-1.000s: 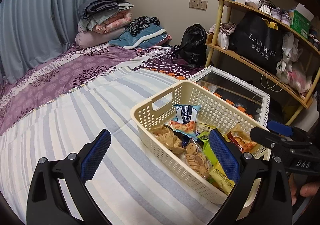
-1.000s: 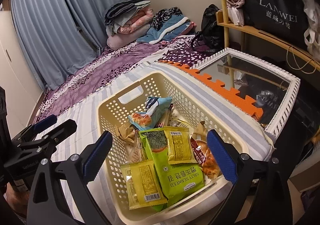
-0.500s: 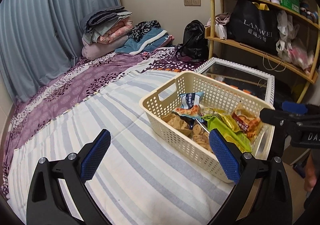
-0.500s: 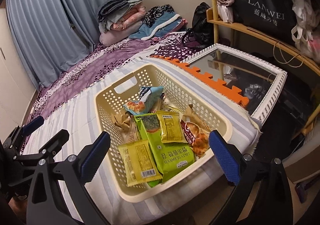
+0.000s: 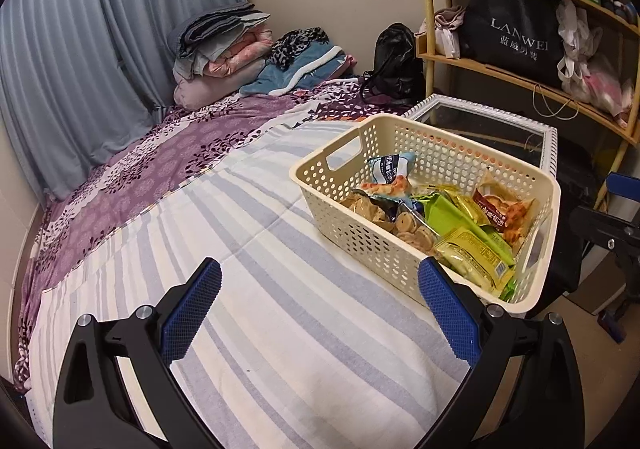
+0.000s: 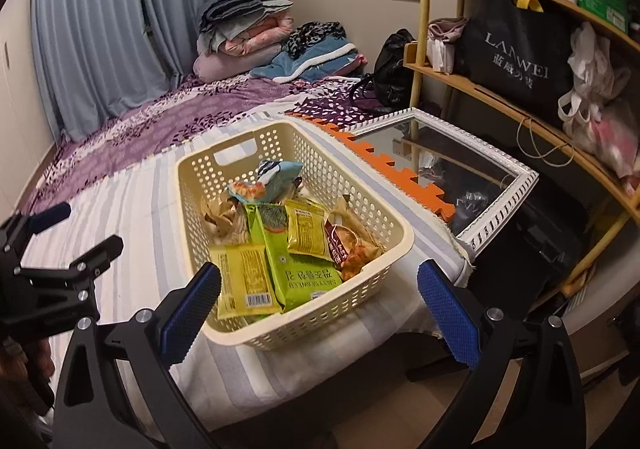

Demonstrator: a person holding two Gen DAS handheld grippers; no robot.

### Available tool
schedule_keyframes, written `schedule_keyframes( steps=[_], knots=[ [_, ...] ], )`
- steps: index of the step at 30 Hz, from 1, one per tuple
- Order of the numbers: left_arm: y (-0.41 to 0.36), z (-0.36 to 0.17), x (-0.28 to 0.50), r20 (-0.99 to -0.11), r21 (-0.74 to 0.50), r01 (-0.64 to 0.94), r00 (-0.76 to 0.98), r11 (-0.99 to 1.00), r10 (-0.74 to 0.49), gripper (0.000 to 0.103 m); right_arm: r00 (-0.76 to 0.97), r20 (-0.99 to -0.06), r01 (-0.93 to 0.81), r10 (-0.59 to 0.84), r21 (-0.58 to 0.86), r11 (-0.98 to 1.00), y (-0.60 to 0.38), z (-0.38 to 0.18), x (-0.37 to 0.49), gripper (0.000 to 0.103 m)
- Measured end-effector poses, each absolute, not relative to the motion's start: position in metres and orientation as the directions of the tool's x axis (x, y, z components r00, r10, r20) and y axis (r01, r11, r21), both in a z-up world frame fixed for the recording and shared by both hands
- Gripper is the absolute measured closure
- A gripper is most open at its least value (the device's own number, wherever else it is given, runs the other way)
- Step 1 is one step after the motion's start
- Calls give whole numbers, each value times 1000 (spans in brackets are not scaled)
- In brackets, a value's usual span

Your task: Organize snacks

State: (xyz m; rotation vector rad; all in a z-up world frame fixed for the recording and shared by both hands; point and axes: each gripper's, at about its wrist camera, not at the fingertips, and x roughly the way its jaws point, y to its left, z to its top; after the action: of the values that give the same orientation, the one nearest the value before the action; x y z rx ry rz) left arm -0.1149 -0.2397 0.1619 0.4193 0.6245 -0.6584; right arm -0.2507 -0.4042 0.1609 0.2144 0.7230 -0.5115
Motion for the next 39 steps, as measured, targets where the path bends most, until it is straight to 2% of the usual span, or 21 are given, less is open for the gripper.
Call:
schedule_keyframes(
  steps=[9,39],
  knots=[
    [-237,167,-119,-650,145,681,612,718,-450,3,634,-667,467,-391,-73,881,-381,162,-246,5],
    [-234,163,-123,-661,159,668,619,727,-423,3,624,-664,438,-412,-139,888,-361,158,-239,5]
  ],
)
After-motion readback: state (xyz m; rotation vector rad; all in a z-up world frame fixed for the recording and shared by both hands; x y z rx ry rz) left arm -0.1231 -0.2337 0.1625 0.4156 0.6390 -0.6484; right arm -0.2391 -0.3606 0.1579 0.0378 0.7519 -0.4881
